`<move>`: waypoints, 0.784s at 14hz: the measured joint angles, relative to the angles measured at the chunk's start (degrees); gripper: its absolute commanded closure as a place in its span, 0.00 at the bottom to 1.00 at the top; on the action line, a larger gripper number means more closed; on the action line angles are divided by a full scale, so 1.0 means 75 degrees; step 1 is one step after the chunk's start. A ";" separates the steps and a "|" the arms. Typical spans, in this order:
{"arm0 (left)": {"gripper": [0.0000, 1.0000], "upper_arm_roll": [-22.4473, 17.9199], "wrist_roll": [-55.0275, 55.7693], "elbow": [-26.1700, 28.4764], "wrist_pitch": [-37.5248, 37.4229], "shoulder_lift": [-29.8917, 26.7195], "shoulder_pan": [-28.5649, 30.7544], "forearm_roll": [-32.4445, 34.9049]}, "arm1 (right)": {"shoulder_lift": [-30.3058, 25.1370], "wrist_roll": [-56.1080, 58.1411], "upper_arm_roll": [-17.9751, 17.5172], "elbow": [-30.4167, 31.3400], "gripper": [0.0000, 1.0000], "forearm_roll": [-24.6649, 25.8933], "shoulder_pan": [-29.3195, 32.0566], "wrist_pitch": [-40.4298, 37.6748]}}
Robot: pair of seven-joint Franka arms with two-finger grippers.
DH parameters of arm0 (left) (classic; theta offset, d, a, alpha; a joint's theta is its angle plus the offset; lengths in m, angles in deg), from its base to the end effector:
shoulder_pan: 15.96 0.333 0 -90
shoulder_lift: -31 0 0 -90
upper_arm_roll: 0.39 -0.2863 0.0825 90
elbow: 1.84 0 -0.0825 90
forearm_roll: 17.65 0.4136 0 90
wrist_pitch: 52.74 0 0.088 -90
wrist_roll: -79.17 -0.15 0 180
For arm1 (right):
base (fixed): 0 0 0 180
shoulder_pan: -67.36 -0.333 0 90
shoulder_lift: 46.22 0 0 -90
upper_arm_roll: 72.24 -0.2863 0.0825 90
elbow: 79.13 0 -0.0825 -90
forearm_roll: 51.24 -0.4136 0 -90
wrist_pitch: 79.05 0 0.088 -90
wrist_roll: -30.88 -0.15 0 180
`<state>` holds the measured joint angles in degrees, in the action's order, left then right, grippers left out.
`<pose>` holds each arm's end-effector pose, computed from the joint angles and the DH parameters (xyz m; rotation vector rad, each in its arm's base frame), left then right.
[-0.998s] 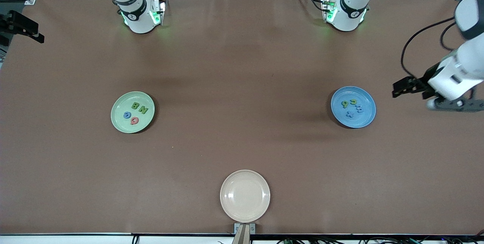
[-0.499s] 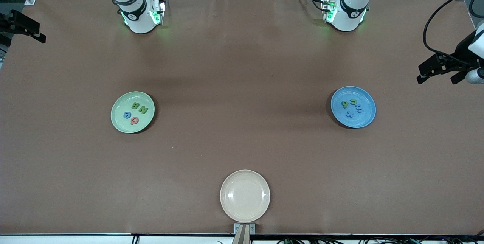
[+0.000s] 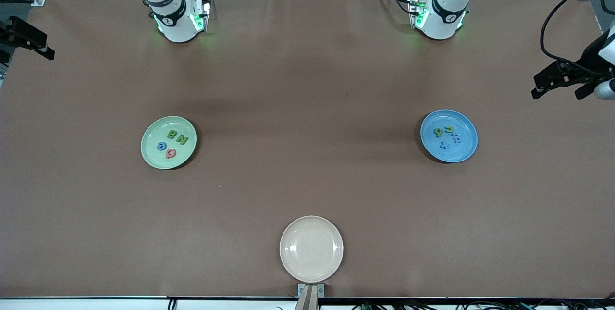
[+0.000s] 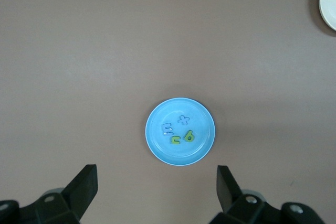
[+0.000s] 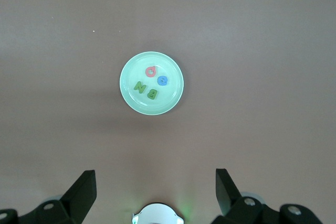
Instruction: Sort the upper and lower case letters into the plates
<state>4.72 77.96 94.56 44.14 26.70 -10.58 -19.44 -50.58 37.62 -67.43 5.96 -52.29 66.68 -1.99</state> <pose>0.5774 -0.0029 0.5497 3.1154 -0.0218 0.1301 0.5324 -0.0371 0.6174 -3.1088 -0.0770 0.0960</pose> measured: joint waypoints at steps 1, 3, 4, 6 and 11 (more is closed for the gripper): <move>0.00 -0.0277 0.0000 0.0000 -0.0010 -0.0015 -0.0279 -0.0003 | 0.0000 0.0000 0.0002 -0.0002 0.00 0.0001 0.0000 0.0010; 0.00 -0.0863 0.0000 0.0000 -0.0020 -0.0018 -0.0899 -0.0006 | 0.0000 0.0000 0.0003 -0.0003 0.00 0.0005 0.0000 0.0044; 0.00 -0.1047 0.0000 0.0000 -0.0020 -0.0018 -0.1087 -0.0006 | 0.0000 0.0000 0.0002 -0.0004 0.00 0.0005 0.0000 0.0049; 0.00 -0.1160 0.0000 0.0000 -0.0020 -0.0018 -0.1189 -0.0006 | 0.0000 0.0000 0.0003 -0.0008 0.00 0.0005 0.0000 0.0050; 0.00 -0.1186 0.0000 0.0002 0.0014 0.0009 -0.1192 -0.0006 | 0.0000 -0.0002 0.0003 -0.0012 0.00 0.0005 0.0000 0.0050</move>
<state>-4.18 77.96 94.58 44.25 26.76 -19.52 -19.49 -50.59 37.60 -67.41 5.87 -52.25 66.68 -1.61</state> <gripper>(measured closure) 0.000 0.000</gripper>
